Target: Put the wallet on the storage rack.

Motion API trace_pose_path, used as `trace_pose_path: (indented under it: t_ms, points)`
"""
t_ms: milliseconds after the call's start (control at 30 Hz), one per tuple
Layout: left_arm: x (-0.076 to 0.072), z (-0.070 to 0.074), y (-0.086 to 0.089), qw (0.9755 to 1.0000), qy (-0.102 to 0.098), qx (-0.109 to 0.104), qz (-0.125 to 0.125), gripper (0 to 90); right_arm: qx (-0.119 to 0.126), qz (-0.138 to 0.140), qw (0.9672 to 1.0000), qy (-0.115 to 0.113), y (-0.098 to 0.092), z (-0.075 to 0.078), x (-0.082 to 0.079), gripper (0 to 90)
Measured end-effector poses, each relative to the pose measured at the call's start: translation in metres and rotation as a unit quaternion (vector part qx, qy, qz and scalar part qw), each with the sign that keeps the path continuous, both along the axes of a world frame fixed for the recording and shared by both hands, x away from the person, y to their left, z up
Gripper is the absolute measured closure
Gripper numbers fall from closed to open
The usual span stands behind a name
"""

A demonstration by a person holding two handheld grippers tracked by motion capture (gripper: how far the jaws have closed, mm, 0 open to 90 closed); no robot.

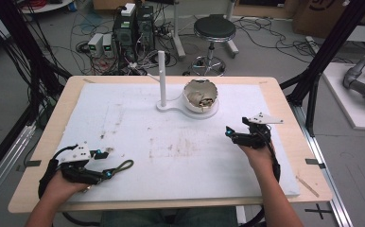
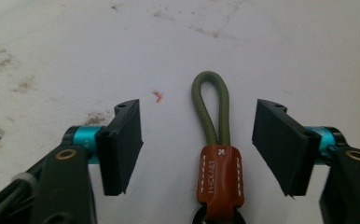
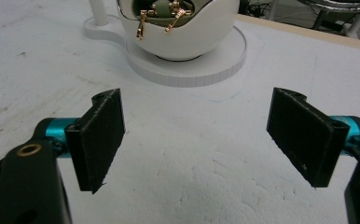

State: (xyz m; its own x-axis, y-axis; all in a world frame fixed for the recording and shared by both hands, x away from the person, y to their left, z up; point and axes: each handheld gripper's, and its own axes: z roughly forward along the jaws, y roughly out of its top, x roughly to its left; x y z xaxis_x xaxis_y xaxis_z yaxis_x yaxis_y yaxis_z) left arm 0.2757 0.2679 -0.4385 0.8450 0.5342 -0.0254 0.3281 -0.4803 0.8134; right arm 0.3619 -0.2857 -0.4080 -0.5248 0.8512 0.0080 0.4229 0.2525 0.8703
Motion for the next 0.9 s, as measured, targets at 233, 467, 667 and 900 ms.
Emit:
trace_pose_path:
  t_ms: [233, 467, 667, 900]
  points:
    - [0.002, -0.006, -0.001, 0.9992, 0.022, 0.02, -0.027, 46.9, -0.002, 0.003, 1.0, 0.002, 0.0, -0.001, 0.0, 19.6]
    - [0.001, -0.01, -0.003, 0.9977, 0.022, 0.047, -0.044, 58.4, -0.001, 0.005, 1.0, 0.005, 0.002, -0.001, 0.0, 19.6]
    - [0.0, -0.008, -0.006, 0.9961, 0.005, 0.067, -0.056, 68.5, -0.003, 0.007, 1.0, 0.004, 0.002, -0.002, 0.001, 19.6]
    - [0.001, -0.003, -0.011, 0.9964, -0.008, 0.071, -0.047, 70.0, -0.001, 0.009, 1.0, 0.003, 0.003, -0.002, 0.002, 19.6]
